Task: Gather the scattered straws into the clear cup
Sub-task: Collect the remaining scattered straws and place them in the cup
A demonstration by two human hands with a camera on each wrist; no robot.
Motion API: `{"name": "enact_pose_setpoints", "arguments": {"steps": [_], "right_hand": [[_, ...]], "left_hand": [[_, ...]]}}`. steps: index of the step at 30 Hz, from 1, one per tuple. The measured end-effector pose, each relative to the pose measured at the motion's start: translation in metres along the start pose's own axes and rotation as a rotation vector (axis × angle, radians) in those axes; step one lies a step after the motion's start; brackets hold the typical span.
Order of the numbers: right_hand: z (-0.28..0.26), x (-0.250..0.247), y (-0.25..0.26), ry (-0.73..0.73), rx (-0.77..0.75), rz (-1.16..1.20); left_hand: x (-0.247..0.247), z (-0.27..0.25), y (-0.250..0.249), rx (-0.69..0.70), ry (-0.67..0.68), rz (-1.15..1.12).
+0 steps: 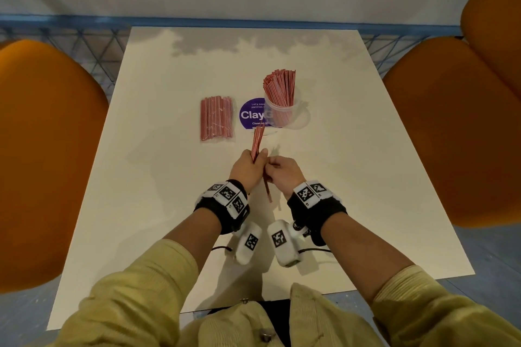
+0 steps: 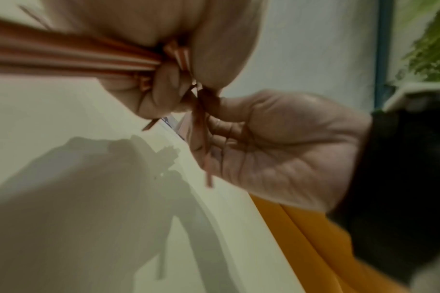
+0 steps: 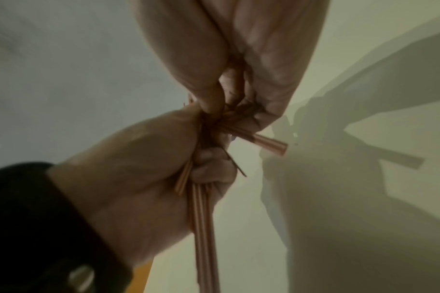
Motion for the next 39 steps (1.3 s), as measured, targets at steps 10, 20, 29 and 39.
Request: {"name": "enact_pose_setpoints", "arguments": {"steps": [10,20,29,39], "right_hand": [[-0.023,0.023,0.013,0.254,0.181,0.424],[-0.020,0.012,0.042,0.207,-0.026,0.238],[-0.017,0.004,0.044,0.157,-0.292,-0.130],[-0.007,-0.004,0.053,0.130,-0.280,-0.076]], "left_hand": [[-0.030,0.009,-0.012,-0.085,-0.154,-0.592],[-0.019,0.003,-0.022,-0.004,0.007,-0.582],[-0.033,0.006,-0.044,0.118,-0.030,-0.629],[-0.045,0.022,-0.071,0.312,-0.285,-0.353]]}}
Point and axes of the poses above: each hand's wrist, its own z-axis towards the middle knuckle, its own x-axis out of the palm, y = z × x, the point moved 5 cm from there along z, towards the middle knuckle, and after that the axes turned 3 degrees about -y, right-handed, at the moved point
